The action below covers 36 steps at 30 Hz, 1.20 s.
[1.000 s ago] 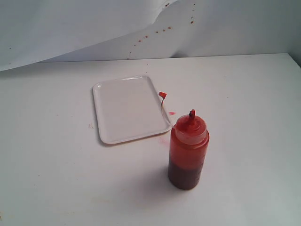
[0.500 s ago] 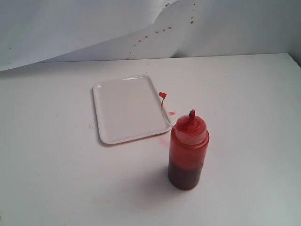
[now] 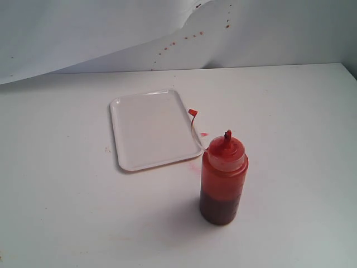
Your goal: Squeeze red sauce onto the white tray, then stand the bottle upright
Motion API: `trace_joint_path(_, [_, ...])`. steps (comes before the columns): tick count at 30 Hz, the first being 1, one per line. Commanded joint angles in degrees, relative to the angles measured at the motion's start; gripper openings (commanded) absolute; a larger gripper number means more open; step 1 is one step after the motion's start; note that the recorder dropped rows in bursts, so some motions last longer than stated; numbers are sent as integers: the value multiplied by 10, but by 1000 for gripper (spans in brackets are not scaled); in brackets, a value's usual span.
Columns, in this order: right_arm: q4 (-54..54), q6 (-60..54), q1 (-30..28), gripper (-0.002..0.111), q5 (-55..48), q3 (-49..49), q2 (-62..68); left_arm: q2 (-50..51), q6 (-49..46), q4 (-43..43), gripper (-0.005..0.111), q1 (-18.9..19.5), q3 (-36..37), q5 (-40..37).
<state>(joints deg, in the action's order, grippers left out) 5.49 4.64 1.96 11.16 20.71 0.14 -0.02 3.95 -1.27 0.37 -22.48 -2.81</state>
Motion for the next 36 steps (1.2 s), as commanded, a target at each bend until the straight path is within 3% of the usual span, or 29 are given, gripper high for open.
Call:
trace_joint_path(1, [5,-1,3,0,-82,1,11,0,5,7,0,-4,-26,-9])
trace_joint_path(5, [3,2,3,0,-112,1,92,0,1,7,0,-4,-22,-35])
trace_joint_path(11, [3,10,3,4,26,1,249,0,1,7,0,-4,14,-49])
trace_joint_path(15, [20,83,25,38,38,-4,340,0,1,7,0,-4,35,-48])
trace_joint_path(22, [60,120,123,41,76,-77,471,0,1,7,0,-4,64,-51])
trace_joint_path(36, [198,126,135,81,185,-186,523,0,1,7,0,-4,65,-75])
